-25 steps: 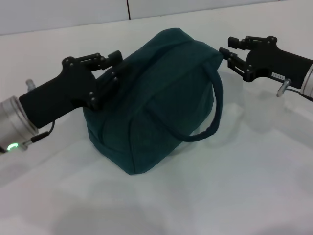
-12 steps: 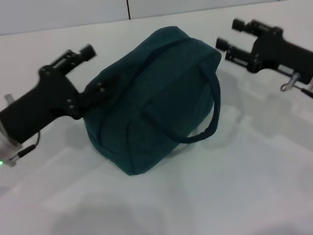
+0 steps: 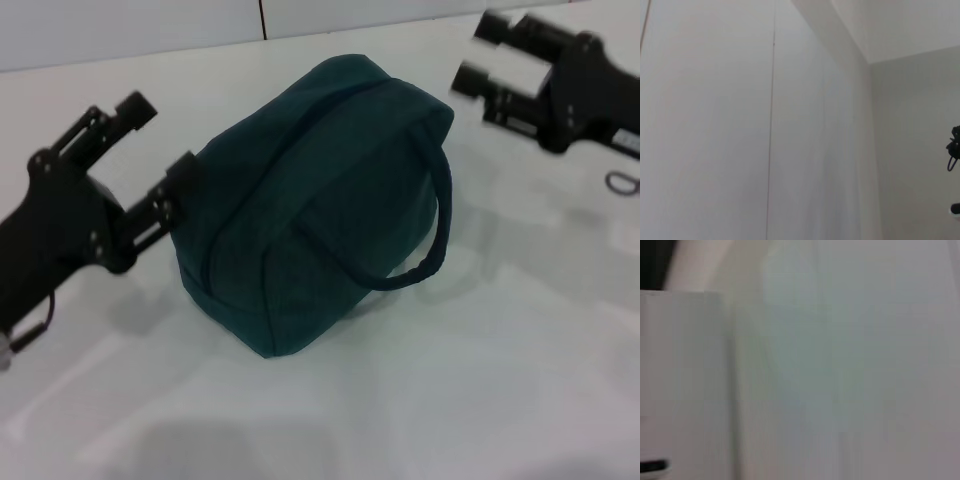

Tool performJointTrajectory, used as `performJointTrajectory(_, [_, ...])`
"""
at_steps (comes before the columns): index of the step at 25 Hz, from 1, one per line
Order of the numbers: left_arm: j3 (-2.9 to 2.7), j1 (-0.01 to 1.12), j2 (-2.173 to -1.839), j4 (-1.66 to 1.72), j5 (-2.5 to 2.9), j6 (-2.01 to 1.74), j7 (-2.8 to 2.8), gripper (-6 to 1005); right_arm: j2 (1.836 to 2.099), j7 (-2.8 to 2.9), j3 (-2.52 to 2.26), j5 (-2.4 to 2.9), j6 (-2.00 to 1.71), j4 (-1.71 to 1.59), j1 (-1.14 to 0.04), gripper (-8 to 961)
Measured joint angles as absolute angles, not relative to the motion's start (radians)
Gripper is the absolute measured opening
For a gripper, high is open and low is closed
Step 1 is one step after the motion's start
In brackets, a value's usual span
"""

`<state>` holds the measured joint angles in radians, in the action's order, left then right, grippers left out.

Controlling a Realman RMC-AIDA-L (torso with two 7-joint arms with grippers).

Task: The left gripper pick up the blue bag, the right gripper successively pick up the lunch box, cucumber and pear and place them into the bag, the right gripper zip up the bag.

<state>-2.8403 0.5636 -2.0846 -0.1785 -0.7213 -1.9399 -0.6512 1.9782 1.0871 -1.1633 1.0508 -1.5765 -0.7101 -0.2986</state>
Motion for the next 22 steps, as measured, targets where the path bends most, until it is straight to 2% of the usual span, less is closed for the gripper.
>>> performJointTrajectory(2, [-2.838,0.536,-2.088,-0.15,-0.721,-1.939,-0.601,724,1.977,1.11,-1.164,1.108,-1.611,-0.704,-0.309,636])
performJointTrajectory(7, [-2.839,0.462,-2.089,-0.073,-0.72,-1.916,-0.478,719,1.998,1.113,-1.167,1.246,-1.627,-0.708,-0.313,635])
performJointTrajectory(10, [-2.842,0.438,-2.089,-0.069,-0.709,-1.903,-0.477,716,2.001,1.114,-1.176,1.274,-1.635,-0.703,-0.313,635])
performJointTrajectory(22, [-2.842,0.416,-2.089,-0.074,-0.695,-1.888,-0.479,708,2.008,1.106,-1.174,1.257,-1.643,-0.645,-0.322,634])
